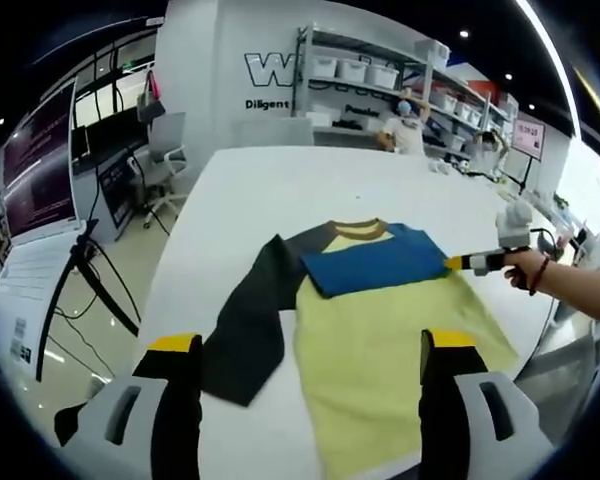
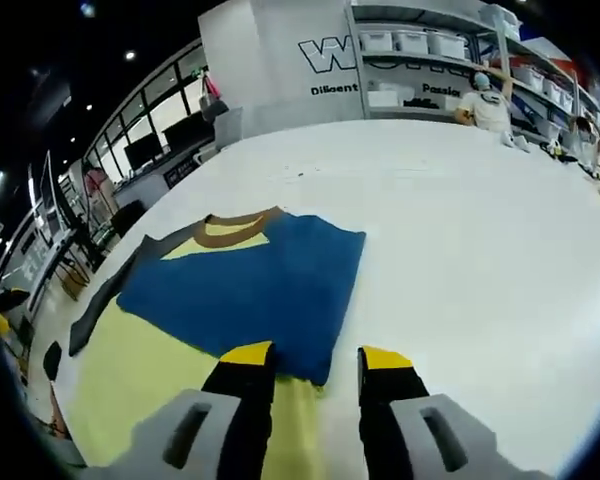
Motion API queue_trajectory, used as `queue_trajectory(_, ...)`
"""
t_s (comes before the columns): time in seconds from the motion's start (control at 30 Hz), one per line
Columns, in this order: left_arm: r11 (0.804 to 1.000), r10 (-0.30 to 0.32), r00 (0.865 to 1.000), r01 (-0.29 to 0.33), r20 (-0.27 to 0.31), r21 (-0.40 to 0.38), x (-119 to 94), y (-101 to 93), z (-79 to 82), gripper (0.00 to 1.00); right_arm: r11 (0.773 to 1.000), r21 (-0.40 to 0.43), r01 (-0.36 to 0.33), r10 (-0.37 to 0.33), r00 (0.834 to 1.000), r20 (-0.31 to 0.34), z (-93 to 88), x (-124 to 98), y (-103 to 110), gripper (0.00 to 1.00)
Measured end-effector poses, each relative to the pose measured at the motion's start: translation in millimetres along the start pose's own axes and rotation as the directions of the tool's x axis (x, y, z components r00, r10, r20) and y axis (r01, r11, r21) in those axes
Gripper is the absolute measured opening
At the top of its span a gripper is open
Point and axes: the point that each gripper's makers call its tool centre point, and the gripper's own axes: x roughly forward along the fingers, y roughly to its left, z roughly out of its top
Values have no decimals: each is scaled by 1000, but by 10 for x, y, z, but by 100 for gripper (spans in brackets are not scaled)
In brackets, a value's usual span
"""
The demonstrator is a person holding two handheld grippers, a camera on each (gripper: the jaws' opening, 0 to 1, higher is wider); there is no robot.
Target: Fold the garment on the visible template until the final outline fits inside the template.
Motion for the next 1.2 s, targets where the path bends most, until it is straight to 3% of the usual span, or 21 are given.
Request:
queue_trajectory(0.17, 1000, 3, 1000, -3, -3, 3, -7, 7, -10, 89, 999, 36, 29, -29, 1000, -2, -41, -29, -25, 6)
queue_trajectory(0.37, 1000, 6, 1000, -6, -11, 4, -14, 13, -32, 87, 997, 53, 47, -46, 999, -22, -109, -20, -14, 5)
queue_trajectory(0.7, 1000, 11, 1000, -11, -14, -1, -25, 33, -48, 87, 999, 2, 43, -42, 999, -30, -121, -5, -54, 0)
queue_trajectory(0.9, 1000, 11, 1000, -11, -21, 0, -31, 38, -72, 87, 996, -69, 54, -57, 998, -42, -112, -35, -205, 0)
queue_trajectory(1.2, 1000, 14, 999, -14, -35, -5, -9, 48, -94, 85, 989, -102, 103, -109, 993, -54, -84, -109, -570, 0)
